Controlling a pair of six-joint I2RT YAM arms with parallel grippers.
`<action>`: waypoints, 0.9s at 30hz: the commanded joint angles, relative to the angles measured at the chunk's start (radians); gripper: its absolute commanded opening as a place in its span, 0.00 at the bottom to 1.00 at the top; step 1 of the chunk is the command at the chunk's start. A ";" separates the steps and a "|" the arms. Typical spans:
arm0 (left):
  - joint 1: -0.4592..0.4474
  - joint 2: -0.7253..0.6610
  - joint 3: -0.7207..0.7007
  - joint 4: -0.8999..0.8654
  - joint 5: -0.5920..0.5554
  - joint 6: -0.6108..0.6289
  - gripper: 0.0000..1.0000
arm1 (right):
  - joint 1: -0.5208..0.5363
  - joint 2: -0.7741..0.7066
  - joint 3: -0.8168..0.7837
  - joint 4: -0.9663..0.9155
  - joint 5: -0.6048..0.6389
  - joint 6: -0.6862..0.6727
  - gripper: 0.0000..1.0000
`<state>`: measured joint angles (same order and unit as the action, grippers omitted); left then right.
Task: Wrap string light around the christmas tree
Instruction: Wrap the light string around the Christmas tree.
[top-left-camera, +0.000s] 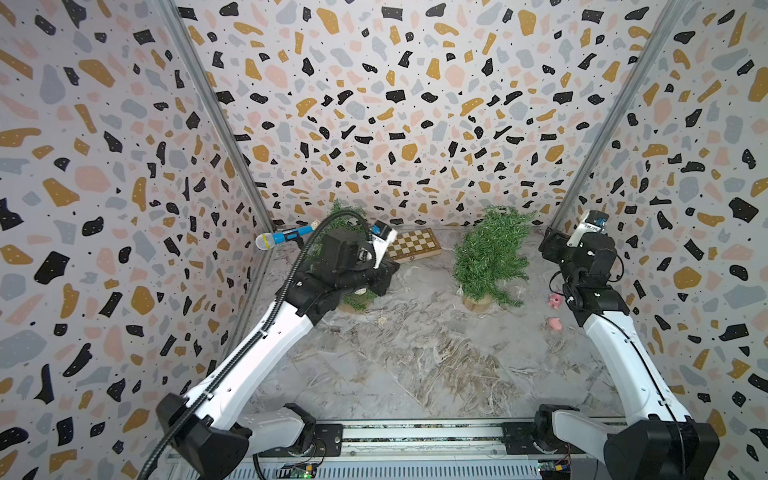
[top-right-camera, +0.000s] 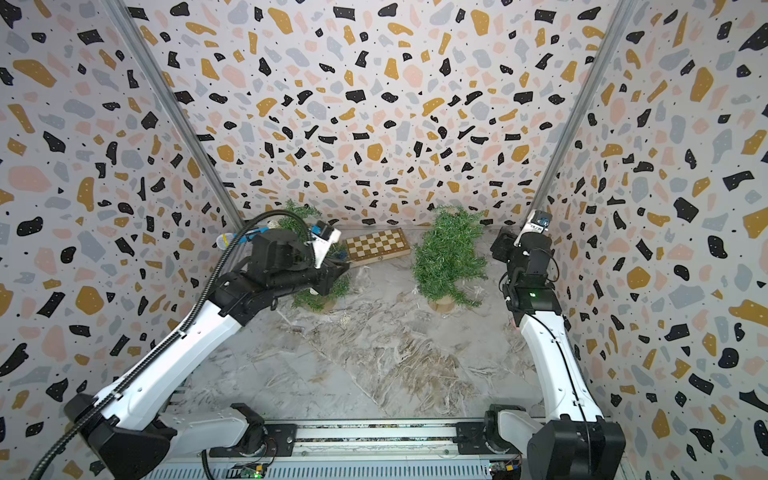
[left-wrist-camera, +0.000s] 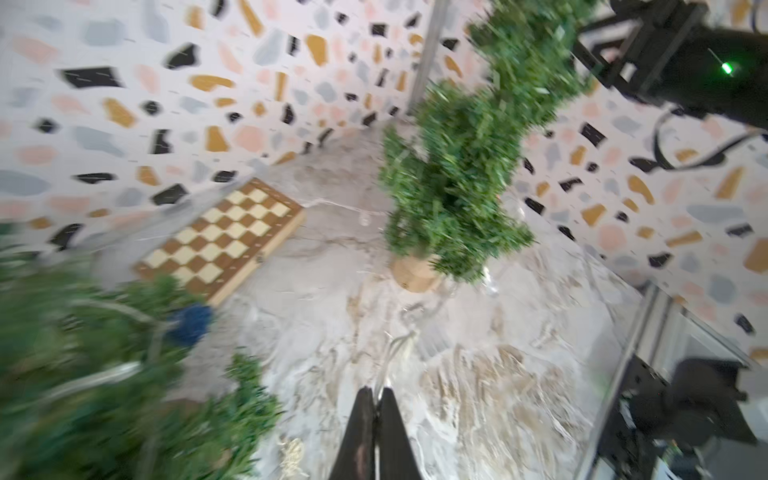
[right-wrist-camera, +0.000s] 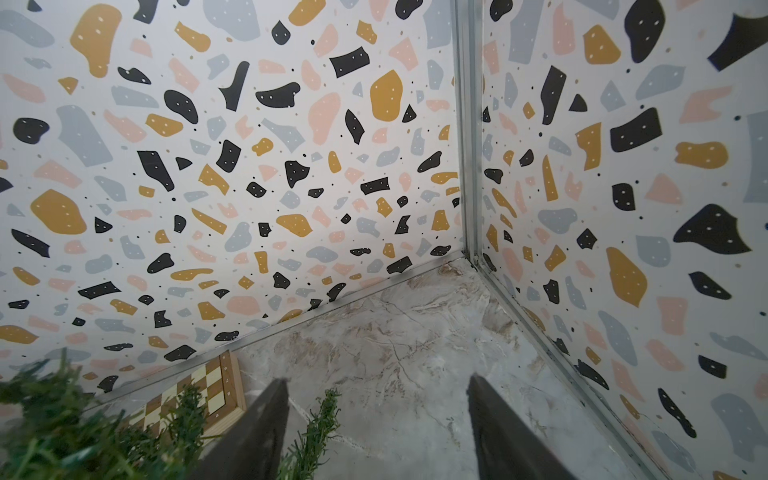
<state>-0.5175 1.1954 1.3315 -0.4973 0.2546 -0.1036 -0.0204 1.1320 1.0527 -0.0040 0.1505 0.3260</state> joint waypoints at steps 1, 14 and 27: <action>0.019 -0.075 -0.012 0.013 -0.033 -0.043 0.00 | 0.016 -0.017 -0.023 -0.070 -0.015 0.002 0.70; 0.017 -0.083 -0.051 0.008 -0.017 -0.029 0.00 | 0.070 -0.093 -0.229 -0.172 -0.145 0.068 0.53; -0.003 -0.057 -0.126 0.065 -0.011 -0.010 0.00 | -0.034 0.043 -0.198 -0.016 -0.617 0.457 0.46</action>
<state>-0.5171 1.1404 1.2037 -0.4858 0.2497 -0.1303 -0.0734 1.1790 0.8341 -0.0895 -0.4011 0.6930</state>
